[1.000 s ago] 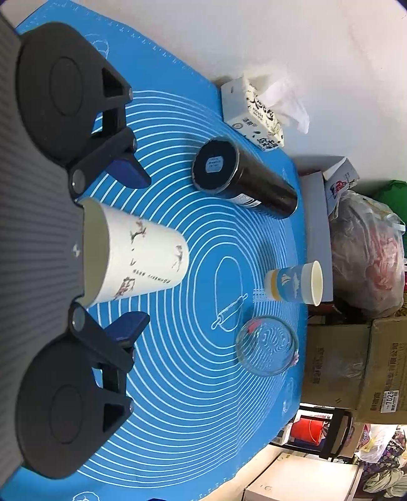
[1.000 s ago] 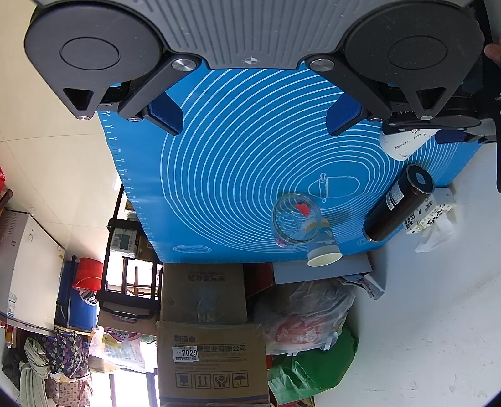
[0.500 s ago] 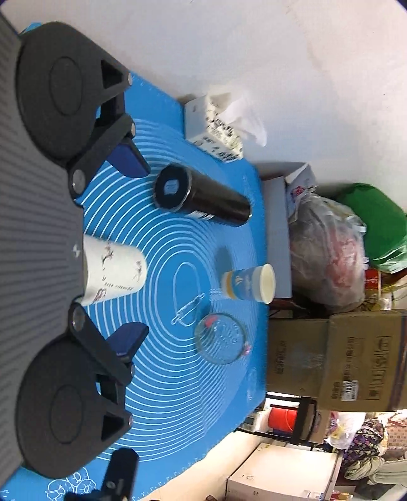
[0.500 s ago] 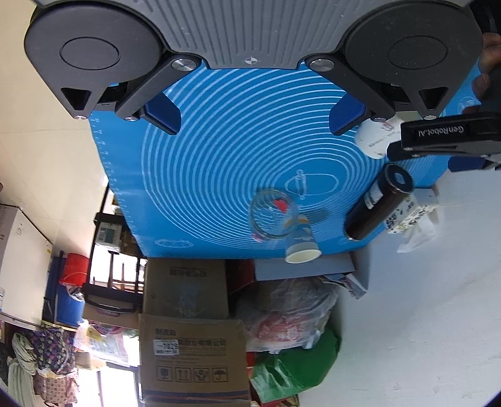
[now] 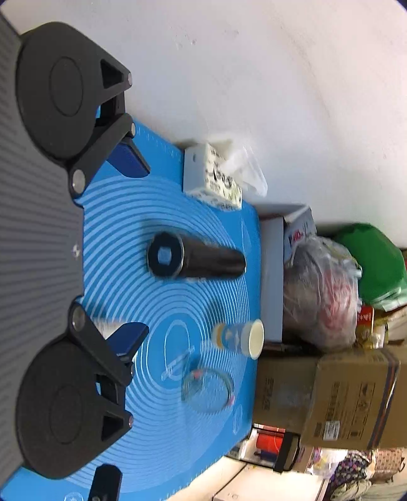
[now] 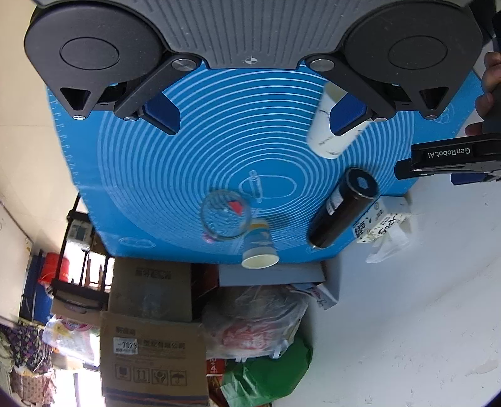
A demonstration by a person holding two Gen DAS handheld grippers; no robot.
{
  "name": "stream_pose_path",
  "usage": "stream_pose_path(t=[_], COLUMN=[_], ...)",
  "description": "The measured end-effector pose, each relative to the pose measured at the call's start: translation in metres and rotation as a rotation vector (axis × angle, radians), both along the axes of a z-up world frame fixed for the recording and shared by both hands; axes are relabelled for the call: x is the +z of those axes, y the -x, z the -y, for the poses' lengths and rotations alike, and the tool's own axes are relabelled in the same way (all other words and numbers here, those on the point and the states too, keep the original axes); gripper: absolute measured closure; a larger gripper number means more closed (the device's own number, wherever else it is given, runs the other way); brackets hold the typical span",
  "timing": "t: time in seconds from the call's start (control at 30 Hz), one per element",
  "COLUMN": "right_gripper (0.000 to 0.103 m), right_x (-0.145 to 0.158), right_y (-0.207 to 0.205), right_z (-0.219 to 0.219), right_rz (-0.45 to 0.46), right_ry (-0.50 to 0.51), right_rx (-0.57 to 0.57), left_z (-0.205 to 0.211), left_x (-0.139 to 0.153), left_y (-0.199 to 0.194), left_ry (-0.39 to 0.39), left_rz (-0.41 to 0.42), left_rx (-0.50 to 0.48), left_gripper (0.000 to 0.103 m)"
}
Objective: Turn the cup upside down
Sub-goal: 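Close the right gripper on the white cup while the left gripper opens and releases it, then rotate the white cup with the right gripper so its rim faces down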
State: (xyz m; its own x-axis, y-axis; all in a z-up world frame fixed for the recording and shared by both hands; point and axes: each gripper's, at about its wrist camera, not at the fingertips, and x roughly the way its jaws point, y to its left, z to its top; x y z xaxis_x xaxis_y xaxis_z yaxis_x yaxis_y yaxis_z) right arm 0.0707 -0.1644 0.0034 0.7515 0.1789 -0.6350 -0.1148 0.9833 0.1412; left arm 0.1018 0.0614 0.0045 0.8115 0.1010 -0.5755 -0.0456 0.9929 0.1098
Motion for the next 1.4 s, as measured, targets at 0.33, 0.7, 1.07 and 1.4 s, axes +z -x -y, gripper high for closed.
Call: stream_pose_path(t=[0.33,0.7,1.07,1.4], right_gripper=[0.002,0.014,0.026,0.047], right_x=[-0.005,-0.03,-0.066,-0.073], right_y=[-0.034,-0.098,-0.141,-0.143], right_z=[-0.044,-0.066,-0.081,-0.091], right_rz=[-0.062,-0.224,-0.417,-0.45], right_ry=[0.003,-0.065,-0.193,-0.266], right_rx=[0.039,0.061,0.134,0.173], left_z=[-0.036,-0.049,-0.061,-0.067], left_x=[-0.026,-0.048,-0.063,-0.065], left_y=[-0.026,-0.058,-0.09,-0.091], left_ry=[0.002,-0.007,0.02,0.035], left_rz=[-0.043,-0.06,-0.079,-0.085], left_rx=[0.033,0.026,0.037,0.049], left_gripper=[0.005,0.005,0.005,0.005])
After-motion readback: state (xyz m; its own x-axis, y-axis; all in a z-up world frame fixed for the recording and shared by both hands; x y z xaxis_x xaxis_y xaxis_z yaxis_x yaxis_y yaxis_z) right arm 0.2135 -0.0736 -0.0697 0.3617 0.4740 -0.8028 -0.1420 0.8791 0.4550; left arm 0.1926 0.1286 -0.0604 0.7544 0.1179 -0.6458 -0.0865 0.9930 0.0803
